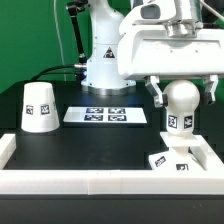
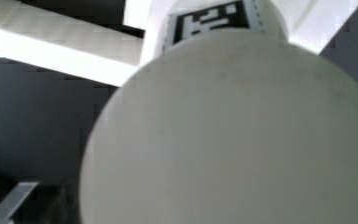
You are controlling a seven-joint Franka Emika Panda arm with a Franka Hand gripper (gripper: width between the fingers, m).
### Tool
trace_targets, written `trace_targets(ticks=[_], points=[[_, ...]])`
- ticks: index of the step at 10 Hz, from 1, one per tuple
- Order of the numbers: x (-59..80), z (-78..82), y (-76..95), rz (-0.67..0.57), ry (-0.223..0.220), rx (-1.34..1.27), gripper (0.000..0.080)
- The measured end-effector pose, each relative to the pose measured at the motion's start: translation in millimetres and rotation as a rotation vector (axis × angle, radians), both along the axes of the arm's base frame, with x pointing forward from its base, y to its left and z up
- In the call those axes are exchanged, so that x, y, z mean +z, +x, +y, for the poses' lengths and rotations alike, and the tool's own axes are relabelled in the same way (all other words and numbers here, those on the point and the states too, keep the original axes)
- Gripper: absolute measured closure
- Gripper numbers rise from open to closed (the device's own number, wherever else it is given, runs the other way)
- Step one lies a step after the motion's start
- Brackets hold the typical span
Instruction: Assemble lamp
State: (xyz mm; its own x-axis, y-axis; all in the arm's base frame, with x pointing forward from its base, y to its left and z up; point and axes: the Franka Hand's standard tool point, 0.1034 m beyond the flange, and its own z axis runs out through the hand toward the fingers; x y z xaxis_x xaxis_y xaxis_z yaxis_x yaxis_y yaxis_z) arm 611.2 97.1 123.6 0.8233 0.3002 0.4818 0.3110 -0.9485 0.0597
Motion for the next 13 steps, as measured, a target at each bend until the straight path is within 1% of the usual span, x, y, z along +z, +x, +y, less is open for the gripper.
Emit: trace_targets(ticks=[1, 2, 5, 6, 8, 9, 10, 11, 12, 13], points=[[0.5, -0.5, 0.0, 0.000, -0.001, 0.001, 0.0101], [3.9, -1.8, 0.3, 0.001, -0.001, 0.000, 0.0100], [27.3, -0.1, 0.2, 0.010, 0.002, 0.007, 0.0100], [29.5, 0.1, 0.6, 0.008, 0.002, 0.007, 0.0100], [26.0, 3.1, -1.9, 0.048, 0.004, 0.012, 0.0100], [26.4, 2.9, -1.1, 0.045, 0.004, 0.012, 0.0100], [24.0, 2.3, -2.7, 0.061, 0.003, 0.012, 0.0100], [17.2, 1.5, -8.9, 0.159, 0.002, 0.018, 0.0100], [18.5, 2.9, -8.0, 0.203, 0.007, 0.014, 0.0100], [15.6, 5.2, -13.1, 0.287, 0.005, 0.018, 0.0100]])
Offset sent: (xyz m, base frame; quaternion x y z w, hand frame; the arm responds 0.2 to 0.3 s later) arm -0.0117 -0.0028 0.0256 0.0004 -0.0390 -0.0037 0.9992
